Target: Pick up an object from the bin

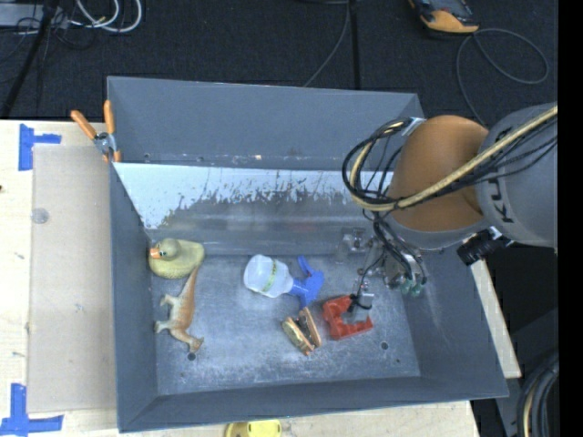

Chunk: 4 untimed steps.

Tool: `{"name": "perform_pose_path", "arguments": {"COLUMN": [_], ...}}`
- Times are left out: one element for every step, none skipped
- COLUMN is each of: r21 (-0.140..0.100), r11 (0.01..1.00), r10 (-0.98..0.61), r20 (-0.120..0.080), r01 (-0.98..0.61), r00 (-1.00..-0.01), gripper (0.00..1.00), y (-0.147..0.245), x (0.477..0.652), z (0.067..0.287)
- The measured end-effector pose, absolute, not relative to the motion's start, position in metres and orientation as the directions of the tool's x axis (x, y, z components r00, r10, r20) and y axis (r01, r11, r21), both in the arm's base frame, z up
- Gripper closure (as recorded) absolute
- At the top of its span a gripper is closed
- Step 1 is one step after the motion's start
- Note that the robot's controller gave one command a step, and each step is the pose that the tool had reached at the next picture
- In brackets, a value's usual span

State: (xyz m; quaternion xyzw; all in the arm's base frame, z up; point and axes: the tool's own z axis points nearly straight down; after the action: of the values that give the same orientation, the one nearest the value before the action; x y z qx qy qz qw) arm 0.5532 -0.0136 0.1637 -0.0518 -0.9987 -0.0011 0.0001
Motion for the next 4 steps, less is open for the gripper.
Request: {"name": "perform_pose_path", "arguments": {"r21": [0.002,0.002,0.002,0.002], "r11": [0.999,0.999,1.000,1.000], "r10": [-0.046,-0.047,0.007,0.007], "r20": [0.010,0.009,0.010,0.010], "r01": [-0.046,-0.047,0.007,0.007], "r00": [-0.999,-0.999,-1.000,-1.000], "gripper": [1.00,1.00,1.00,1.00], "y": [-0.030,-0.030,-0.035,-0.034], "x": [0.541,0.541,0.541,0.541], "z": [0.094,0.094,0.196,0.196]}}
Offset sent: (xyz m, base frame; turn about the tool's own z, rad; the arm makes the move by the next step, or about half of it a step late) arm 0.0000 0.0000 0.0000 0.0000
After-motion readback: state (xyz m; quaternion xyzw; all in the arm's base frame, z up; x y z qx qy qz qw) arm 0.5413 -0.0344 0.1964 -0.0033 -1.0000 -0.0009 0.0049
